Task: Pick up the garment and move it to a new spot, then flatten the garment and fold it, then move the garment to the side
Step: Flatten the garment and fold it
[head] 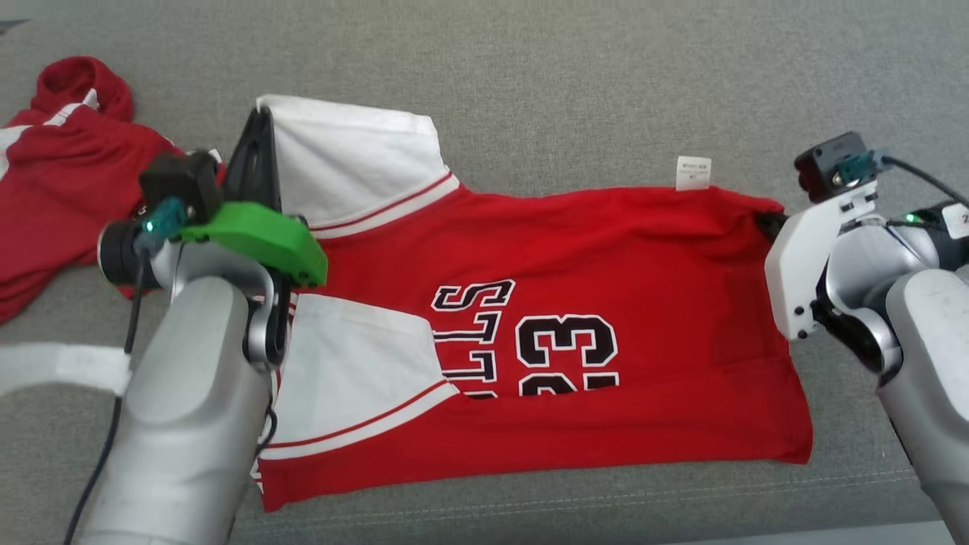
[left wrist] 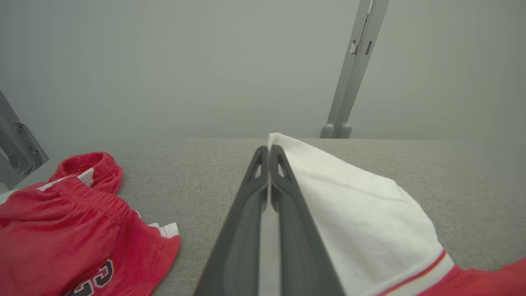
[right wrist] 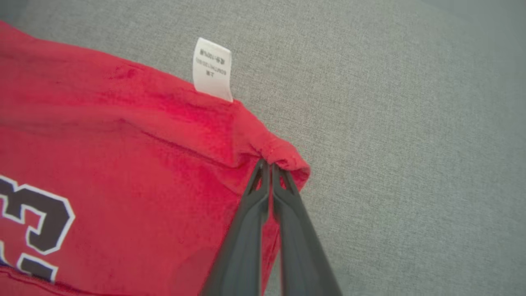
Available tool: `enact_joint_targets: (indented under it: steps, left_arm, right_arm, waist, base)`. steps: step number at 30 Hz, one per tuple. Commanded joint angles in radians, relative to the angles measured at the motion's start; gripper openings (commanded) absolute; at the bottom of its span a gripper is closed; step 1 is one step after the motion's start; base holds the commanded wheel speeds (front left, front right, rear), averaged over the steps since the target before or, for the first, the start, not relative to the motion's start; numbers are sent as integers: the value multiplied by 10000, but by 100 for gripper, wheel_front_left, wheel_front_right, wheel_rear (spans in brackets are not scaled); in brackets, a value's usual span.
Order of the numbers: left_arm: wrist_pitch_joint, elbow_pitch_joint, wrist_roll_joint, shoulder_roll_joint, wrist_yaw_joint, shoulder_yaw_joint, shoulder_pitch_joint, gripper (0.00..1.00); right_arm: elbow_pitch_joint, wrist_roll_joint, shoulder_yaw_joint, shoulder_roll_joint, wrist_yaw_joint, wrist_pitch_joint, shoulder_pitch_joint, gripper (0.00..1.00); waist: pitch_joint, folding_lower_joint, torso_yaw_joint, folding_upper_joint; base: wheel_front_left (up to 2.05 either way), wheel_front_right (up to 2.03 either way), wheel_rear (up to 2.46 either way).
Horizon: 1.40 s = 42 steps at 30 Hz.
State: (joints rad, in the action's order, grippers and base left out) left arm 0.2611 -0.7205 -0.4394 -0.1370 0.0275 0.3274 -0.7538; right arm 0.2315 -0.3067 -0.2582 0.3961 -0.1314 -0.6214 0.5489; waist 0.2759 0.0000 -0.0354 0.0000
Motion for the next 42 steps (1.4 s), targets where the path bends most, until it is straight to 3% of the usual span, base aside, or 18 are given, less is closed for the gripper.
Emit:
enact_joint_targets:
  steps: [1,11,19,29,41,42]
  left_arm:
    - [42,58,-12,-76,68,-25,271,0]
    - [-603,3267,-289,-492,939,13,4226,0]
    - [-1362,4852,-413,-654,1502,179,6095,0]
    - [-1684,5236,-655,-524,1825,350,7137,0]
    - [-1871,4755,-810,-594,1989,517,7985,0]
    - [-1852,4713,-804,-609,1994,528,8003,0]
  right_arm:
    - [-35,-62,-21,66,14,69,-156,0]
    - [-133,-873,-1774,1542,14,455,-969,0]
    - [89,-1017,-3350,2499,14,524,-835,0]
    - [638,-1265,-4552,2993,14,565,-760,0]
    - [1117,-1660,-4953,2887,14,822,-977,0]
    - [1161,-1659,-4944,2857,14,858,-997,5]
  waist:
    - [-323,0,183,0]
    - [-1210,0,572,0]
    - [-1610,0,735,0]
    - [-1913,0,837,0]
    - [-2241,0,725,0]
    - [-2267,0,716,0]
  base:
    - [0,0,0]
    - [0,0,0]
    - [0,0,0]
    - [0,0,0]
    - [0,0,0]
    - [0,0,0]
